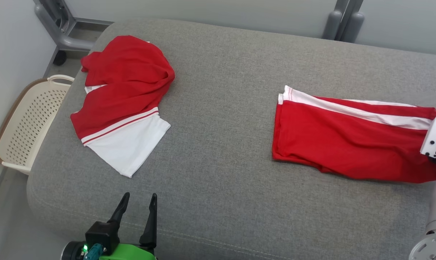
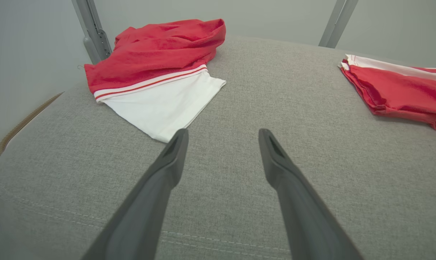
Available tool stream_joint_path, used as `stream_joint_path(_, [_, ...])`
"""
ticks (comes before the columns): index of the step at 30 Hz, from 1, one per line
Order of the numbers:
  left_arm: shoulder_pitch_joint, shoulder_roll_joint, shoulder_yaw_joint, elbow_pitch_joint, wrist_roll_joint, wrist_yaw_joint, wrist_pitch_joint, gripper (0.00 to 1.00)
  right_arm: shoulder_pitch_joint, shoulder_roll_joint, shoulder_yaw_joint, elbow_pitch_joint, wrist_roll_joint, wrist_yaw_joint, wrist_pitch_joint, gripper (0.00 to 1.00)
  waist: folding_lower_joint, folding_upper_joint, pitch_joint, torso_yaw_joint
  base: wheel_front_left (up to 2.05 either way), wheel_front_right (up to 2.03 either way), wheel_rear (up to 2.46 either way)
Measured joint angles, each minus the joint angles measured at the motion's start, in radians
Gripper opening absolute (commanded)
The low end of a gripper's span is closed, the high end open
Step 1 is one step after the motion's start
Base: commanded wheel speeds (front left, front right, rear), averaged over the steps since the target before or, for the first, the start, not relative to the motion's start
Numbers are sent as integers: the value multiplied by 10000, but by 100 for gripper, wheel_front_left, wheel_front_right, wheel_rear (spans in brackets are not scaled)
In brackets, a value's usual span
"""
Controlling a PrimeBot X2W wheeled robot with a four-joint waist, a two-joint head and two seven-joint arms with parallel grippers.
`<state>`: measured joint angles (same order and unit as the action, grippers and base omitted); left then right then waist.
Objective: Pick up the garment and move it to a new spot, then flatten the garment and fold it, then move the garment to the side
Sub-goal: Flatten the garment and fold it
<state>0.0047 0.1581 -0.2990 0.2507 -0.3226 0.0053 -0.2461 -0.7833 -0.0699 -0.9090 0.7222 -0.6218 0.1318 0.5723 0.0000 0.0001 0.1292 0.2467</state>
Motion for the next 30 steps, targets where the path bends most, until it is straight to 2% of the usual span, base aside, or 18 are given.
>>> stream_joint_path(4, [0, 4, -61, -17, -21, 10, 29, 100, -42, -259, 63, -75, -100, -2, 130, 0, 0, 0, -58, 12, 0, 0, 0])
stream_joint_path(7, [1, 4, -90, -2, -38, 31, 27, 100, -317, -314, 178, 303, 42, -2, 100, 0, 0, 0, -126, 27, 0, 0, 0])
stream_joint_path(15, [29, 8, -176, 54, -117, 48, 27, 100, -1298, 63, 464, 1879, 826, -4, 138, 0, 0, 0, -376, 188, 0, 0, 0])
stream_joint_path(20, [102, 19, -217, 102, -186, 52, 27, 100, -1438, 217, 591, 2596, 1122, -6, -198, 0, 0, 0, -508, 391, 0, 0, 0])
stream_joint_path(25, [205, 56, -286, 123, -198, 71, 29, 100, -1752, 228, 957, 4000, 1501, -12, -673, 0, 0, 0, -613, 708, 0, 0, 0])
stream_joint_path(30, [274, 123, -401, 96, -198, 81, 127, 100, -1871, 190, 1024, 4895, 1601, -12, -1191, 0, 0, 0, -747, 1048, 0, 0, 0])
